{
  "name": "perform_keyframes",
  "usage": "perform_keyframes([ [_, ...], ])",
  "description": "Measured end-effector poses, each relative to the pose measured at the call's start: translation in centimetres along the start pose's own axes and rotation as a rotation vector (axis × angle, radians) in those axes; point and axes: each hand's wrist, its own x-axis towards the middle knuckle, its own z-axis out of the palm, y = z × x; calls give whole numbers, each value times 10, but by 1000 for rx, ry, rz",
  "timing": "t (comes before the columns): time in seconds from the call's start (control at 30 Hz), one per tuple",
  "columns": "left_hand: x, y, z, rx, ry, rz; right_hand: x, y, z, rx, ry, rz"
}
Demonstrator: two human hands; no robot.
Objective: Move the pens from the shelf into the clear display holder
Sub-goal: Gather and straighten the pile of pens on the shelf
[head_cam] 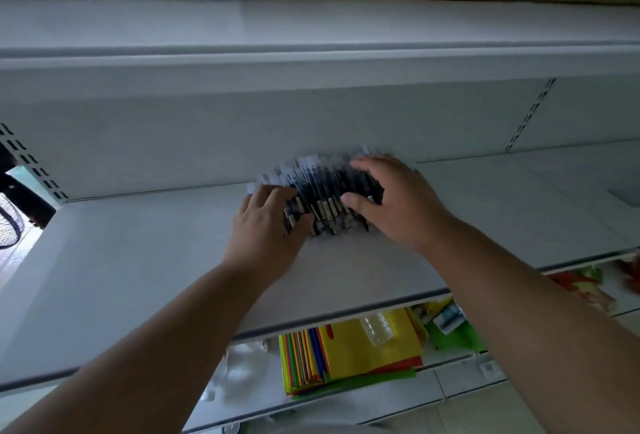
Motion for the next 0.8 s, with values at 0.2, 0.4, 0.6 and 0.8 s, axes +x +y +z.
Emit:
perform_keyframes([
  [0.2, -2, 11, -1, 52, -9, -6, -2, -14, -18, -15, 168, -41],
  [0.4, -5, 5, 2, 121, -21, -99, 6, -15, -22, -63, 125, -79],
  [0.6, -8, 0, 3, 135, -7, -160, 13, -6, -5, -95, -63, 58],
  [0.8, -10, -5, 2, 112, -6, -176, 20, -5, 12, -150, -215, 180],
])
